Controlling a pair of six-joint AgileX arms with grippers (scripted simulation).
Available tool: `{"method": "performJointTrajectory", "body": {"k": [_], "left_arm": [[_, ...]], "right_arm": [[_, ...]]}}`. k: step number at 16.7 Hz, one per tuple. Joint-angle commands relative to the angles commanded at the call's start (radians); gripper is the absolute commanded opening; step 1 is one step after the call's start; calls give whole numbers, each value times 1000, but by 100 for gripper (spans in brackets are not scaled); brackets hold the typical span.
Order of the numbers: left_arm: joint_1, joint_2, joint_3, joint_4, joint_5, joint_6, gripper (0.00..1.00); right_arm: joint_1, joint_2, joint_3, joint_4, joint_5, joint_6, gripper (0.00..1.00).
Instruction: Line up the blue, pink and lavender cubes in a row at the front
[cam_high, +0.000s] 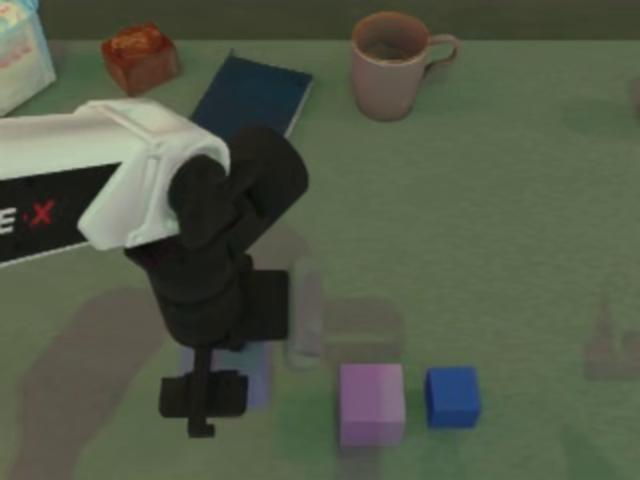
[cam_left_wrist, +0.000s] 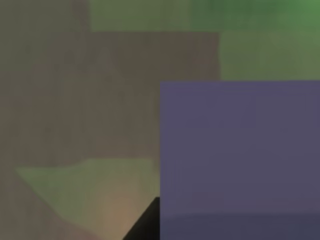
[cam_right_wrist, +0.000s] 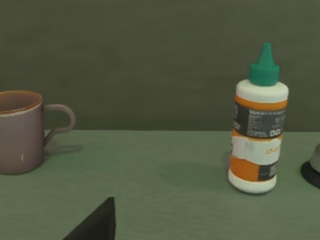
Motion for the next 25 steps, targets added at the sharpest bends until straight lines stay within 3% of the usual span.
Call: {"method": "performJointTrajectory", "body": {"k": [5,10,23,25], "left_arm": [[-9,77,-104,187,1,-7,0],[-11,89,-118,208,0,-7,0],[-11,89,-118,208,0,-7,98],[-11,89,-118,208,0,-7,100]], "right_arm": [[0,0,0,0,0,0,100],[0,0,0,0,0,0,100],[0,0,0,0,0,0,100],[0,0,0,0,0,0,100]]}}
